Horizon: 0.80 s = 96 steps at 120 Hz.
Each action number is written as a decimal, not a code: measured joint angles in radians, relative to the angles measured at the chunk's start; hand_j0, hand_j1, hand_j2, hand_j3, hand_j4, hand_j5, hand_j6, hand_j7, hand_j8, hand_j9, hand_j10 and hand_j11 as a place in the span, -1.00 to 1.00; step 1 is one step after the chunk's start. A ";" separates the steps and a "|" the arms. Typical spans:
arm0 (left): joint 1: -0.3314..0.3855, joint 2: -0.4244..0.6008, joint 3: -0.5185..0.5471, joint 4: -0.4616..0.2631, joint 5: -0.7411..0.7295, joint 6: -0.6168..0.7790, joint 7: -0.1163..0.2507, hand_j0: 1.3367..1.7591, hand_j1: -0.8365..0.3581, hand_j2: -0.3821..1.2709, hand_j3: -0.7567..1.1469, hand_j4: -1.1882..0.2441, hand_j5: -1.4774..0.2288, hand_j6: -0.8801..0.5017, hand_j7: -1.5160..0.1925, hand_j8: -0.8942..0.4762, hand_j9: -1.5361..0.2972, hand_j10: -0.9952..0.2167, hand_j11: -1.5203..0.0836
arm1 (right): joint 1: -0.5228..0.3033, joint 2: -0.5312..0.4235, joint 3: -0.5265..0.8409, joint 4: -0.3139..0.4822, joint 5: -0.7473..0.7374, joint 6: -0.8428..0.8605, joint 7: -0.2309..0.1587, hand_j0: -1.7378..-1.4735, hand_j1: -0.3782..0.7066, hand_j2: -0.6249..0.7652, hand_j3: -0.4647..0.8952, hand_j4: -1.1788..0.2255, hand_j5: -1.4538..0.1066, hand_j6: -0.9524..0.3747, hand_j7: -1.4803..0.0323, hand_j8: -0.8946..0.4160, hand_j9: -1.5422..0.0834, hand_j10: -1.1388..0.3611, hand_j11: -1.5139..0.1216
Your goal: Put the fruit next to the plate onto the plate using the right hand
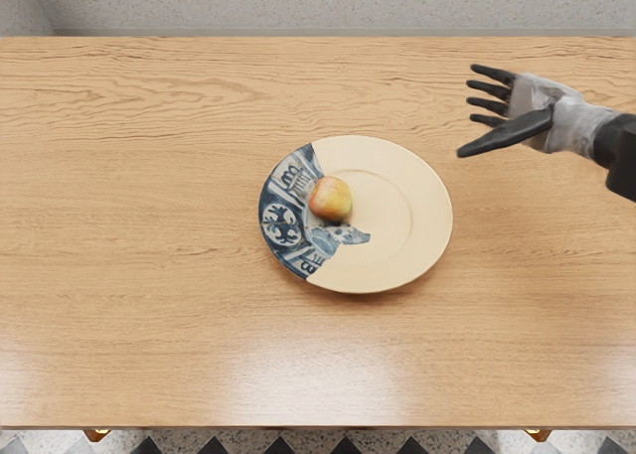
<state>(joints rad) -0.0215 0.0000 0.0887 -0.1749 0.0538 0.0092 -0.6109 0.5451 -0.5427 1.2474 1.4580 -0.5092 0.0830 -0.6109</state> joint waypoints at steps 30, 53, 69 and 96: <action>0.000 0.000 0.000 0.000 0.000 0.000 0.000 0.52 0.96 -0.54 -0.21 0.64 0.72 0.26 0.76 0.29 0.66 0.62 0.88 | -0.155 0.002 0.230 -0.092 0.142 0.439 0.000 -0.40 -0.95 -0.10 -0.32 0.68 0.86 0.44 0.96 0.37 0.90 0.52 0.85; 0.000 0.000 0.000 0.000 0.000 0.000 0.000 0.52 0.96 -0.54 -0.21 0.64 0.72 0.26 0.76 0.29 0.66 0.62 0.88 | -0.199 0.002 0.307 -0.295 0.247 0.514 0.000 -0.40 -0.95 -0.10 -0.32 0.68 0.86 0.44 0.96 0.37 0.90 0.52 0.85; 0.000 0.000 0.000 0.000 0.000 0.000 0.000 0.52 0.96 -0.54 -0.21 0.64 0.72 0.26 0.76 0.29 0.66 0.63 0.88 | -0.203 0.004 0.289 -0.332 0.274 0.524 0.000 -0.40 -0.95 -0.10 -0.32 0.68 0.86 0.44 0.96 0.37 0.90 0.52 0.85; 0.003 0.000 0.000 -0.016 0.000 0.000 0.000 0.52 0.96 -0.54 -0.21 0.64 0.72 0.26 0.76 0.29 0.66 0.63 0.88 | -0.202 0.004 0.271 -0.344 0.285 0.528 0.000 -0.40 -0.95 -0.10 -0.32 0.68 0.86 0.44 0.96 0.37 0.90 0.52 0.85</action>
<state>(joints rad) -0.0185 0.0000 0.0891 -0.1905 0.0541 0.0091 -0.6109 0.3426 -0.5386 1.5184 1.1145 -0.2244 0.6106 -0.6109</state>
